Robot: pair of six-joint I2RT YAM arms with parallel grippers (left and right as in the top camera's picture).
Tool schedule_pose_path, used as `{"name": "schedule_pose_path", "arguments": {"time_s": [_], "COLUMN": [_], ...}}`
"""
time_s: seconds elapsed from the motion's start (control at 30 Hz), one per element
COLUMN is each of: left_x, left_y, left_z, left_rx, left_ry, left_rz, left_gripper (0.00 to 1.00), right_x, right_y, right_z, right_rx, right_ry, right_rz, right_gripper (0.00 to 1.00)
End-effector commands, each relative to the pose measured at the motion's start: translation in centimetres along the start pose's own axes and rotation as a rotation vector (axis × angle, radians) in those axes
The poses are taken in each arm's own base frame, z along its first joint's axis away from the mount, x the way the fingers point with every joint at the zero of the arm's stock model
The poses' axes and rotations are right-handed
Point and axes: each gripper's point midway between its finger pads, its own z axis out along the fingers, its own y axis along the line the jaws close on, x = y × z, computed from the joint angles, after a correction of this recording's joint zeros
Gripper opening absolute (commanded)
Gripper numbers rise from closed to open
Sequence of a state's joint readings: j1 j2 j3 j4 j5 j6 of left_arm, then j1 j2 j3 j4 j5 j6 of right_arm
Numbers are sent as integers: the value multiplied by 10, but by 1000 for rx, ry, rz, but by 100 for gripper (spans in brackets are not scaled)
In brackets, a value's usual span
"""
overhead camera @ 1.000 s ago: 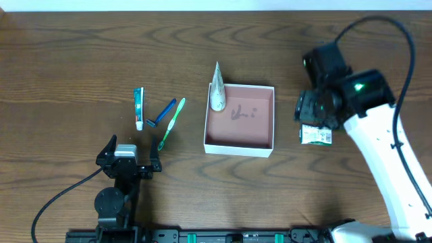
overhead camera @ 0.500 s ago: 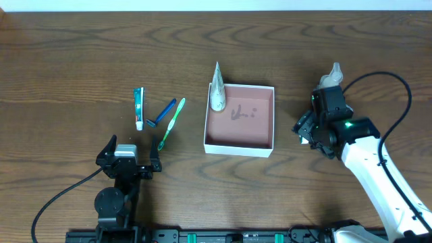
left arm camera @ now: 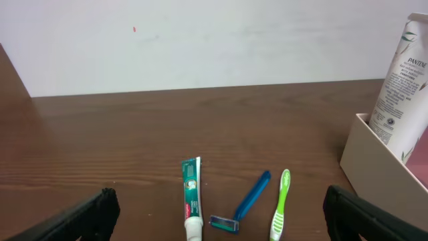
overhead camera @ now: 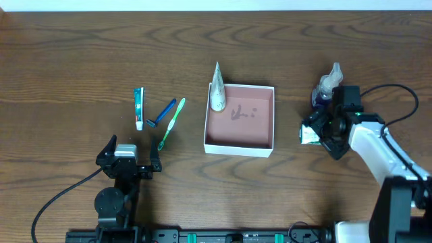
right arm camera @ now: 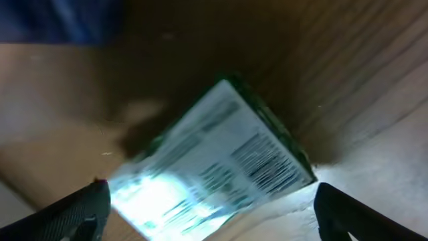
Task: Pack container
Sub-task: 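Grasp the green-wrapped soap bar with the right gripper and lift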
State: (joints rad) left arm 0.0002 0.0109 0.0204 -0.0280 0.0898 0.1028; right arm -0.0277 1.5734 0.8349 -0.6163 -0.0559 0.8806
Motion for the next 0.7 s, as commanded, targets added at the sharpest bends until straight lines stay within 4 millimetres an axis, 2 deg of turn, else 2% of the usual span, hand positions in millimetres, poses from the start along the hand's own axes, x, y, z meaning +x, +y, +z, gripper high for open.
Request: {"name": "schedule_pose_path", "arguments": {"time_s": [0.0,0.3,0.5,0.67], "left_x": [16,16,15,15], "left_y": [0,0,0,0], "left_z": [1,1,1,1], "left_rx": [4,4,4,4], "left_ry": [47,47,46,46], "left_rz": [3,3,3,3], "left_gripper": [98,98,98,98], "right_x": [8,13,15,5], "right_y": [-1,-9,-18,-23], "right_z": [6,7,9,12], "right_rx": [-6,26,69,106], "right_ry": [49,74,81,36], "right_rz": [-33,-81,-143,-246], "right_gripper": [93,79,73,72]}}
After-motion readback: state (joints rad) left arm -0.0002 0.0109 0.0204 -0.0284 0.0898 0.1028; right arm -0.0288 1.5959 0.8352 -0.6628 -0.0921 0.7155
